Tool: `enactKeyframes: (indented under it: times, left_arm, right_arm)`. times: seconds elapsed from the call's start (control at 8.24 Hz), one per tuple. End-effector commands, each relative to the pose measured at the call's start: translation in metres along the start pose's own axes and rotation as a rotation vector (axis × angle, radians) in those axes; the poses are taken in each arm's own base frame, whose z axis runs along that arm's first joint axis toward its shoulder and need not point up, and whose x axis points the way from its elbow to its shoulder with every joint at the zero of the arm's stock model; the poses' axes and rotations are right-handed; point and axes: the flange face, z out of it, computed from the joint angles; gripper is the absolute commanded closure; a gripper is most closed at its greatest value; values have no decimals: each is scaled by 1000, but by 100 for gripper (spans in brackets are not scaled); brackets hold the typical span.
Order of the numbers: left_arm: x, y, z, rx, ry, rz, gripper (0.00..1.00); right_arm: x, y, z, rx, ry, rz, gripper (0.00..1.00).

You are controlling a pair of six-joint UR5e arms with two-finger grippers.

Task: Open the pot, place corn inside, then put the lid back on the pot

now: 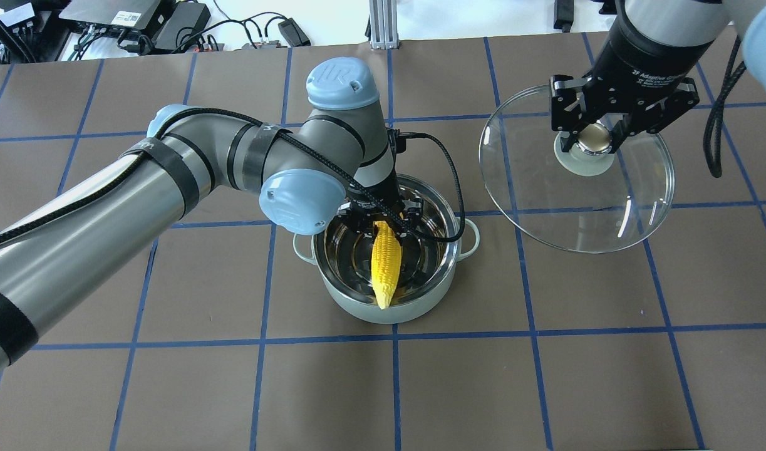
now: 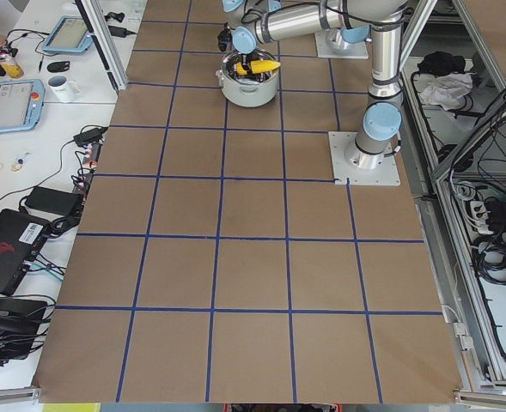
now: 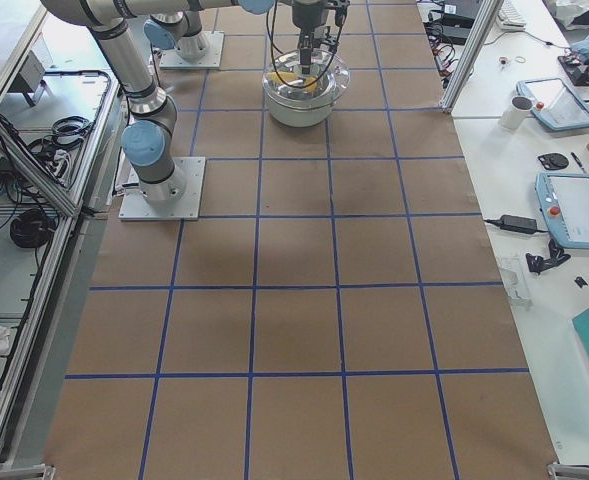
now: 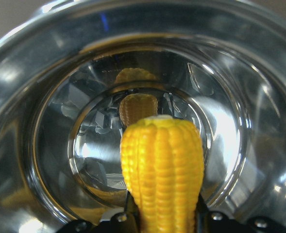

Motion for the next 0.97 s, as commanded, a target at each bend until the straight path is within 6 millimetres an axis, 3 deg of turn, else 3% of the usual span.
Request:
enactKeyframes:
  times: [0.0,0.24,0.36,0.49,0.61,0.85]
  left_arm:
    - [-1,-1,-7,15,-7,-2,0]
    - [-5,-5,-19,29,-6,-5,0]
    - [-4,-4,-35,35,-4,-7,0]
    - [-8,-13,-60,46,1,-21,0]
    - [-12,-24,-99,61,6,-39,0]
    - [-19,-30,-165,97,-66,-26,0]
  right_arm:
    - [0,0,0,0,0,0,82]
    - [0,0,0,0,0,0,82]
    - [-1,0,0,0,0,-2,82]
    - [-1,0,0,0,-2,-2,82]
    - [-1,0,0,0,-2,-2,82]
    - [-5,1,1,-3,-25,7,82]
